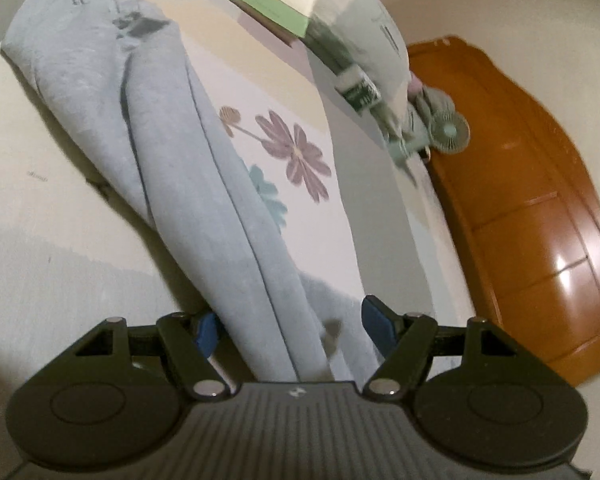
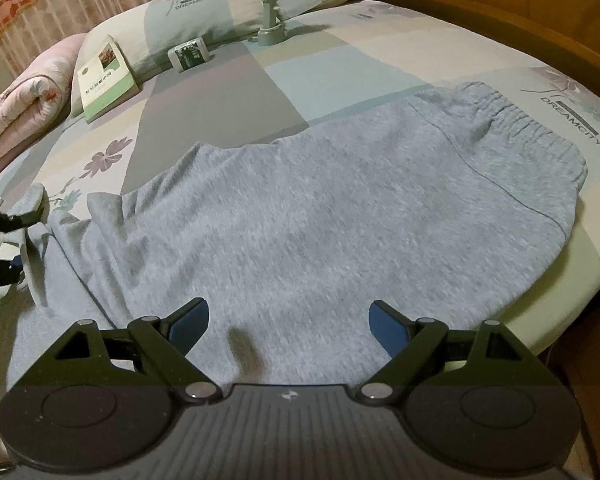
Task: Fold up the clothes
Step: 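Move the open left gripper to a sweatpants leg cuff, then close the left gripper on the leg cuff and lift it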
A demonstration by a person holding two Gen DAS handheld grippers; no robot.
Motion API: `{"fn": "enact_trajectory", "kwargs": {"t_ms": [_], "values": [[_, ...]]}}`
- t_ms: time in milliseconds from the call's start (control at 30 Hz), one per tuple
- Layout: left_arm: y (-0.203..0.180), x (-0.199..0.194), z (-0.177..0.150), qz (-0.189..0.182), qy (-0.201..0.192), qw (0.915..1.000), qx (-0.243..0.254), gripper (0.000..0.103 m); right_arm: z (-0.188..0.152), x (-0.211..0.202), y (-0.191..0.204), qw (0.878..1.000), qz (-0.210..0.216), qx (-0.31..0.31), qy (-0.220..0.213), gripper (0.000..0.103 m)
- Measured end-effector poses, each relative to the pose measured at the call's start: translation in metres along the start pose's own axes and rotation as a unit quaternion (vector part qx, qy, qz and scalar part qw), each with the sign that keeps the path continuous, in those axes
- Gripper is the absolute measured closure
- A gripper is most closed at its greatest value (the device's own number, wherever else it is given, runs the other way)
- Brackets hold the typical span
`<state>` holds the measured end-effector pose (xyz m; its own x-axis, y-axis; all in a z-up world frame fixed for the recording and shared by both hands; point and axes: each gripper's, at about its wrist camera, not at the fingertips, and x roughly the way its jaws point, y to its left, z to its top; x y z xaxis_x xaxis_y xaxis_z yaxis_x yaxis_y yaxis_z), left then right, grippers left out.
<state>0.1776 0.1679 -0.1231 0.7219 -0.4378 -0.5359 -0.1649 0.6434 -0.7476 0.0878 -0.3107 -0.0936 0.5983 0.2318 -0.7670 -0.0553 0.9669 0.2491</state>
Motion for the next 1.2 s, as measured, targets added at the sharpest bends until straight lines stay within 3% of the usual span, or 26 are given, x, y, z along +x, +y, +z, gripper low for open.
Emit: {"fn": "enact_trajectory", "kwargs": {"t_ms": [200,367,500,567,700,1000,1200], "values": [[0.002,0.007,0.007,0.007,-0.007,0.9998,-0.015,0.04,-0.001,0.0,-0.003,1.0,0.004,0.006,-0.003,0.012],[0.016,0.005,0.008,0.011,-0.016,0.9989,-0.044,0.062,-0.003,-0.001,-0.005,1.0,0.01,0.01,-0.007,0.012],[0.015,0.002,0.008,0.036,-0.018,0.9983,-0.041,0.081,-0.005,-0.003,-0.007,1.0,0.013,0.01,-0.01,0.012],[0.001,-0.004,0.004,0.062,-0.027,0.9977,-0.002,0.082,-0.006,-0.004,-0.008,1.0,0.016,0.009,-0.011,0.012],[-0.028,-0.03,-0.003,0.07,-0.053,0.9943,0.061,0.084,-0.007,-0.005,-0.01,1.0,0.023,0.008,-0.015,0.01],[-0.061,-0.097,-0.04,0.098,-0.075,0.986,0.112,0.084,-0.009,-0.015,-0.009,0.999,0.033,0.005,-0.03,0.008],[-0.07,-0.125,-0.062,0.111,-0.079,0.9834,0.119,0.085,-0.011,-0.023,-0.006,0.998,0.041,-0.003,-0.041,0.008]]}}
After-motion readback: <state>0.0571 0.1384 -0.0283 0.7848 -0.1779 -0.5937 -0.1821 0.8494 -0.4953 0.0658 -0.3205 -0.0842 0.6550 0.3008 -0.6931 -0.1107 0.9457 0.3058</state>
